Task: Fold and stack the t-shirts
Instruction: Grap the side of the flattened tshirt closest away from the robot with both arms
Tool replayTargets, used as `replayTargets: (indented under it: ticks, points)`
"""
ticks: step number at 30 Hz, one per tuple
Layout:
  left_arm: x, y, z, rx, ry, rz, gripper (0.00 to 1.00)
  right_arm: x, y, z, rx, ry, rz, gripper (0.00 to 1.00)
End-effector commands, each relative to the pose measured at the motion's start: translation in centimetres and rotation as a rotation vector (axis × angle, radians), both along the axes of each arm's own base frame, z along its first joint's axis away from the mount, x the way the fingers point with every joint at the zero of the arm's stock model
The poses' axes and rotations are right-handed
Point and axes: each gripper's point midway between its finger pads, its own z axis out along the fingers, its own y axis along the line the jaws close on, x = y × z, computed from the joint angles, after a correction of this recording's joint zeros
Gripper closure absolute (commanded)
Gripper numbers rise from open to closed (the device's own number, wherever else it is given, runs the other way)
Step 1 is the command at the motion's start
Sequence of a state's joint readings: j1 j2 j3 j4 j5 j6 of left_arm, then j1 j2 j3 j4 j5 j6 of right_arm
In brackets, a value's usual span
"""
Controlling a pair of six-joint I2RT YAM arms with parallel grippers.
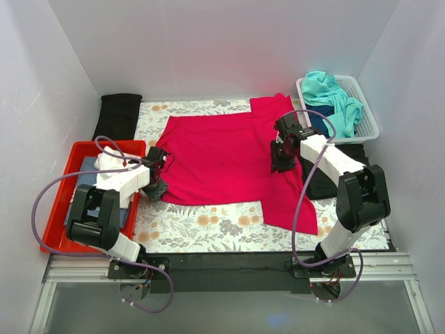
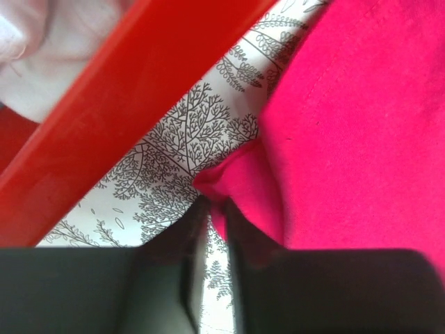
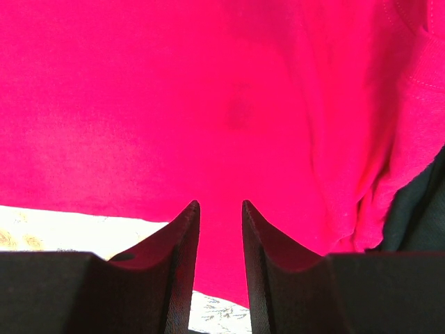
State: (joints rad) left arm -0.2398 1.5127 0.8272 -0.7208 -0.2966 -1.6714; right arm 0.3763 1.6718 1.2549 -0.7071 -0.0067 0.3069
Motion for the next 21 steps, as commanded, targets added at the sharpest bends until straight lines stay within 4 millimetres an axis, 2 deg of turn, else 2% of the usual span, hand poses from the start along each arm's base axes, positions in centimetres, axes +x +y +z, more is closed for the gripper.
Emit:
replayTargets:
  ticks: [1, 3, 9, 14, 18, 21]
  points:
    - [-1.0, 0.4, -1.0, 0.025, 0.028, 0.016, 0.93, 0.6, 0.4, 1.0, 0.012, -0.032, 0.016, 0.64]
    - [-1.2, 0.6, -0.6, 0.032, 0.025, 0.013, 1.00, 0.4, 0.3, 0.8, 0.009, -0.027, 0.017, 0.64]
    - [-1.9, 1.0, 2.4, 0.129, 0.000, -0.013, 1.00, 0.0, 0.1, 0.9, 0.005, -0.030, 0.015, 0.64]
    - [-3.0, 0.0, 5.1, 0.156, -0.034, -0.028, 1.00, -0.2, -1.0, 1.5, -0.032, -0.063, 0.000, 0.64]
    - [-4.4, 0.2, 5.8, 0.172, -0.026, -0.005, 1.00, -0.9, -1.8, 2.0, -0.057, -0.074, -0.007, 0.64]
    - [-4.7, 0.9, 6.5, 0.199, -0.041, 0.028, 1.00, -2.2, -3.3, 2.3, -0.113, -0.060, -0.027, 0.61]
